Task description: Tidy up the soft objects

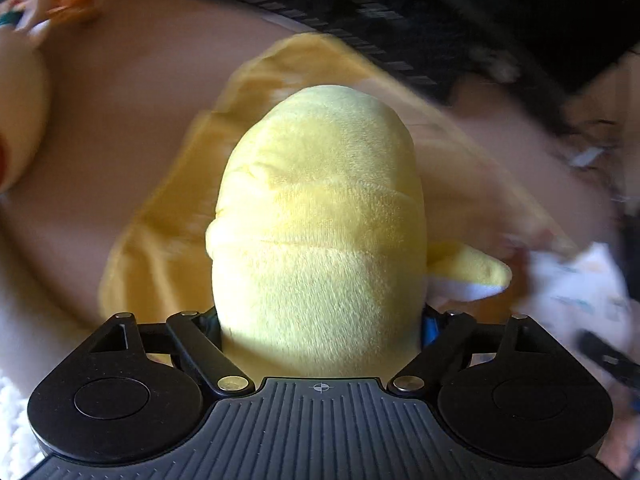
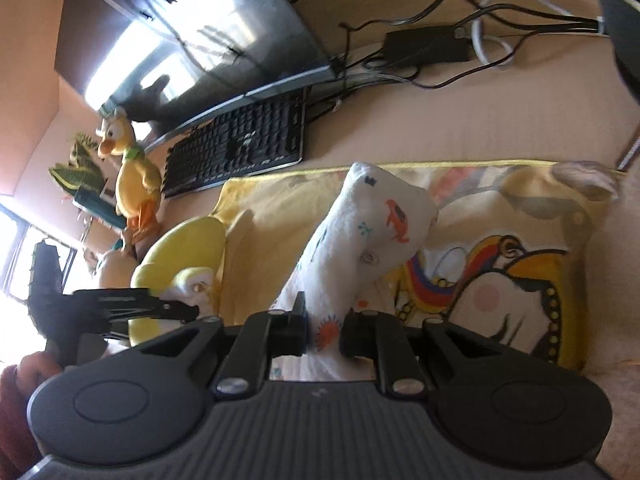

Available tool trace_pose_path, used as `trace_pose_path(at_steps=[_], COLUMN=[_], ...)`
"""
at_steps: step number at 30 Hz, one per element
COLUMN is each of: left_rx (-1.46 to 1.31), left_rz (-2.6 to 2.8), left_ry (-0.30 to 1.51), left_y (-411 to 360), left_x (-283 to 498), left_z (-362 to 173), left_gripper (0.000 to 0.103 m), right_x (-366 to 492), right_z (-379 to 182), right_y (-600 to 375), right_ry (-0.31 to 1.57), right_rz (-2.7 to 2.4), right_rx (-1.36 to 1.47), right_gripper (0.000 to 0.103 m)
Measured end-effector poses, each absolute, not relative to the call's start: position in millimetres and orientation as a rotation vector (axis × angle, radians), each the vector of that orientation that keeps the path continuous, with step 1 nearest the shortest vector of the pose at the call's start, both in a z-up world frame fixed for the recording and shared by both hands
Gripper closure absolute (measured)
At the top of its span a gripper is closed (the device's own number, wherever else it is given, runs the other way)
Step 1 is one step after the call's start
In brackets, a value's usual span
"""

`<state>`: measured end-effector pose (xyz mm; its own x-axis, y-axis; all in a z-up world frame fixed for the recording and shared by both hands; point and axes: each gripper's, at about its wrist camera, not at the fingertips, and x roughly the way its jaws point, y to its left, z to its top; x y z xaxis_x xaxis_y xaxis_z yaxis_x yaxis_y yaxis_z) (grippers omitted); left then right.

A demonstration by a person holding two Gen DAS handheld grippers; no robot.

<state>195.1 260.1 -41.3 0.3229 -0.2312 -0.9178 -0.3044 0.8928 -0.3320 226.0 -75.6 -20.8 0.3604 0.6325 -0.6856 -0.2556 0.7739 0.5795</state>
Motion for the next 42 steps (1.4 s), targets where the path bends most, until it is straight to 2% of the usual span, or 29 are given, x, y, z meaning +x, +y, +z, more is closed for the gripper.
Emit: trace_pose_path(at_steps=[4,9,12,19,30,36,42], left_rx=[-0.54,-0.547,-0.604,-0.605,-0.614,-0.701,-0.712], left_rz=[-0.164,-0.254,-0.25,-0.096,0.115,0.147,0.166], left_ry=[1.263,1.352,1.37,1.248,1.183,1.174,1.159], left_y=[226,206,219,265,314,325,326], left_x=[210,225,223,212,188,187,189], left_z=[-30,-63,-74,-49,-42,-55,-60], left_gripper=[0.012,0.01,0.008,0.005,0.002,0.001,0.0], right_x=[223,216,213,216,236,256,253], right_z=[-16,-1,5,15,44,24,7], right_y=[-90,-103,-104,-85,26,88,77], right_ry=[1.028,0.98,0.971,0.96,0.903,0.952,0.964], right_rz=[0.559,0.543,0.531,0.553,0.798,0.815,0.728], right_rx=[0.439,0.447,0.429,0.404,0.274,0.167,0.09], right_gripper=[0.088,0.088,0.088,0.088,0.088,0.088,0.088])
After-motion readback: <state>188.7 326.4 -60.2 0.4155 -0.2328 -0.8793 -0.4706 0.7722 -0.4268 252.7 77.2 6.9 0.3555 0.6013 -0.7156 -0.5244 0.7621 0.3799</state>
